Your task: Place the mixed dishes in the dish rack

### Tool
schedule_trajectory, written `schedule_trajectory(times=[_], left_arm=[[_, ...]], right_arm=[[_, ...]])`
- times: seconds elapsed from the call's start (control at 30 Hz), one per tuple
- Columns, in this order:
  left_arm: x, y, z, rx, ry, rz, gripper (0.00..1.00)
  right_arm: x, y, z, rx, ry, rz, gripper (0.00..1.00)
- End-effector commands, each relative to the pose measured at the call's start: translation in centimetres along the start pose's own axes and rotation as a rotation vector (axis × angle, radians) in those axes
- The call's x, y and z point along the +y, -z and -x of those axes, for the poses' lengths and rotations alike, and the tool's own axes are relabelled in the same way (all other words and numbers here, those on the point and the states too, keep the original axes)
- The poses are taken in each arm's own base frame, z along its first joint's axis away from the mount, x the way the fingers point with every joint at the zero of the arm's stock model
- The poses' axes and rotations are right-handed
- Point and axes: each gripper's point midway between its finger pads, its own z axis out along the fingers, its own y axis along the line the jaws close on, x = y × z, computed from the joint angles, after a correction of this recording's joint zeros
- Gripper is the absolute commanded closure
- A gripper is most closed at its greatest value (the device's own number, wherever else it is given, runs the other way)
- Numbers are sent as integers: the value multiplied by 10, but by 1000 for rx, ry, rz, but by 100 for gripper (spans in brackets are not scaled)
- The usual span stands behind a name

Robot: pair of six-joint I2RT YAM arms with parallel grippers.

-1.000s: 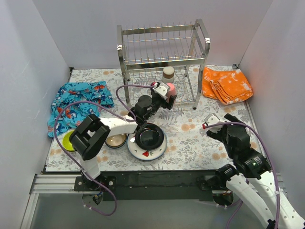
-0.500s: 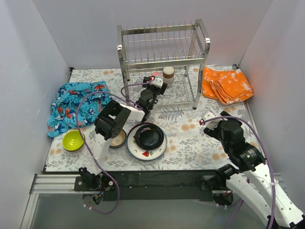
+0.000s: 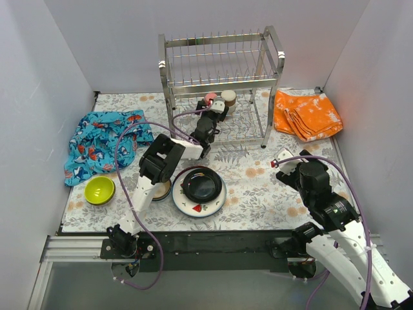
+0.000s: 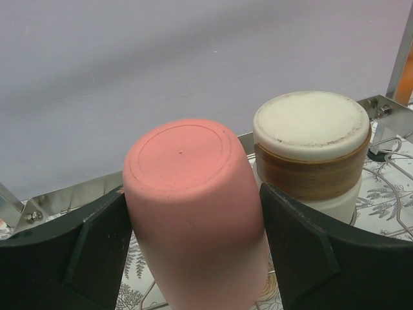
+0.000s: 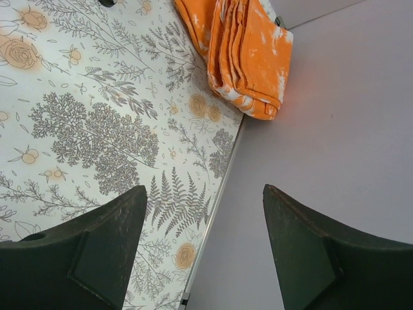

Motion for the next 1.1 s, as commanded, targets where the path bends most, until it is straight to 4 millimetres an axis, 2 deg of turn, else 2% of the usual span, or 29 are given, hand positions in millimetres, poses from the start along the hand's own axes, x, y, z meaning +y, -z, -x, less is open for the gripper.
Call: schedule_trajectory(times=[0.0, 0.17, 0.23, 0.33, 0.43, 0.47, 0.5, 0.53, 0.63, 0.8, 0.93, 0.97, 1.03, 1.07], left_arm=[[22, -13, 11, -11, -1, 68, 49], [31, -19, -8, 23, -18, 84, 48], [35, -25, -9, 25, -20, 92, 46], [34, -29, -16, 32, -26, 74, 42], [32, -28, -20, 37, -27, 68, 33], [31, -27, -20, 39, -28, 64, 22], [29, -25, -19, 37, -35, 63, 18], [32, -25, -11, 12, -28, 77, 14], [31, -19, -3, 19, -25, 95, 2], [26, -13, 7, 29, -60, 99, 2], [35, -3, 14, 57, -64, 144, 2], [39, -1, 23, 57, -58, 155, 2], [44, 10, 10, 121, -66, 167, 2], [49, 13, 17, 129, -57, 183, 2]], right_arm=[[-2, -3, 7, -34, -53, -19, 20], [2, -5, 6, -36, -58, -13, 20], [2, -5, 5, -33, -61, -16, 21], [-1, -4, 3, -25, -67, -31, 21], [-2, -3, 0, -18, -70, -35, 21], [-2, -3, 0, -16, -74, -36, 21], [-3, -3, -1, -15, -74, -36, 21], [-2, -3, -1, -15, -76, -36, 21], [-3, -3, -2, -15, -79, -39, 21], [-2, -3, -3, -16, -82, -41, 21], [-5, -1, -3, -20, -84, -48, 21], [-7, -1, -2, -22, -85, -51, 21], [-9, 0, 0, -27, -80, -52, 21], [-10, 1, 2, -34, -78, -52, 21]])
